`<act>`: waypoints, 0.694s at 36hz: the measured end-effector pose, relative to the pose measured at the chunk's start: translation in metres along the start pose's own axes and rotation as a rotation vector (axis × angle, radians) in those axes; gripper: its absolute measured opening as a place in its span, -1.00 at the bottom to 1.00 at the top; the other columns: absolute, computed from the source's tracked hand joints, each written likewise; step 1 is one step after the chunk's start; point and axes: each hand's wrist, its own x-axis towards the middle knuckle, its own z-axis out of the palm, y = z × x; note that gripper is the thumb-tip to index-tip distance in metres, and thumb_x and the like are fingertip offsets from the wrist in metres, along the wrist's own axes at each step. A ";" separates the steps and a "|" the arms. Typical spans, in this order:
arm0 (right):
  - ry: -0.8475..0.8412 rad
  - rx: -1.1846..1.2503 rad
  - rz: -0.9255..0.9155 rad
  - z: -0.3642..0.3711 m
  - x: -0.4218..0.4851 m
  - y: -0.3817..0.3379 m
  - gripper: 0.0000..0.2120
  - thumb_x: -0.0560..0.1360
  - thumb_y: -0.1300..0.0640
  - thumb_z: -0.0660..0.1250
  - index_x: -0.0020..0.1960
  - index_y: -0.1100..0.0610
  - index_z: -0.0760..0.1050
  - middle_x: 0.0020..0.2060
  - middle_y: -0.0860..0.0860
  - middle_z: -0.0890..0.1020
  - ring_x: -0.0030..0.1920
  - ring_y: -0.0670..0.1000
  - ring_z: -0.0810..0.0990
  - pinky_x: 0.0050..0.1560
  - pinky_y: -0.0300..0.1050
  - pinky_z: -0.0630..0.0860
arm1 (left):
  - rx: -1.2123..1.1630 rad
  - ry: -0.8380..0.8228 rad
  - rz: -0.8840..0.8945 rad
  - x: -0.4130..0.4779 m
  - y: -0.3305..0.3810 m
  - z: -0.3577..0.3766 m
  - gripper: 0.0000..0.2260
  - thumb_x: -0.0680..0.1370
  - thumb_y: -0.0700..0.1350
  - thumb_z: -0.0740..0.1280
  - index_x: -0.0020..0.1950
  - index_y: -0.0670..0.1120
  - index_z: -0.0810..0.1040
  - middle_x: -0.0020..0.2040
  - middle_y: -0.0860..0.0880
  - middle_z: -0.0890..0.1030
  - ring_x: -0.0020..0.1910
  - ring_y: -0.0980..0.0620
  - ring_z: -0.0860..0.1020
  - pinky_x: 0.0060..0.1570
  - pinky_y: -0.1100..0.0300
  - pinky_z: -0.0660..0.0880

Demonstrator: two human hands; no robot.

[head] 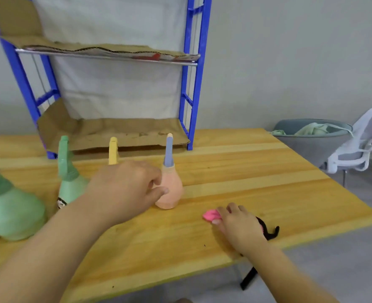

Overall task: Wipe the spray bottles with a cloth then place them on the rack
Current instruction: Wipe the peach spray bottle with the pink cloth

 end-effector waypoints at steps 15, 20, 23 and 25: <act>0.308 0.520 -0.019 -0.022 0.022 -0.019 -0.61 0.54 -0.21 0.15 0.30 -0.11 0.46 -0.09 -0.04 0.61 -0.08 0.04 0.58 -0.13 -0.07 0.49 | -0.112 -0.118 -0.141 -0.017 -0.020 0.065 -0.81 0.54 0.20 0.20 -0.14 0.12 0.42 -0.09 0.16 0.54 -0.12 0.14 0.53 -0.19 0.22 0.48; 0.496 0.593 -0.017 -0.032 0.033 -0.014 -0.59 0.51 -0.26 0.18 0.22 -0.09 0.57 -0.28 -0.06 0.53 -0.22 0.00 0.51 -0.28 -0.24 0.34 | -0.250 -0.089 -0.151 -0.001 -0.020 0.089 -0.77 0.54 0.16 0.23 0.05 0.05 0.52 -0.03 0.13 0.52 -0.06 0.10 0.53 -0.09 0.15 0.51; 0.522 0.723 0.005 -0.040 0.037 -0.011 -0.64 0.47 -0.16 0.18 0.25 -0.20 0.49 -0.27 -0.09 0.50 -0.21 -0.11 0.49 -0.26 -0.43 0.31 | -0.375 0.018 -0.169 0.012 -0.020 0.100 -0.71 0.52 0.12 0.28 0.19 0.05 0.49 0.01 0.12 0.47 -0.02 0.13 0.49 -0.04 0.23 0.47; 0.541 0.794 0.013 -0.045 0.041 -0.011 -0.68 0.46 -0.13 0.20 0.20 -0.26 0.43 -0.30 -0.10 0.47 -0.14 -0.18 0.49 -0.21 -0.47 0.35 | -0.436 0.100 -0.180 0.021 -0.019 0.103 -0.71 0.51 0.08 0.33 0.19 0.02 0.48 0.02 0.13 0.42 0.01 0.14 0.45 0.00 0.32 0.38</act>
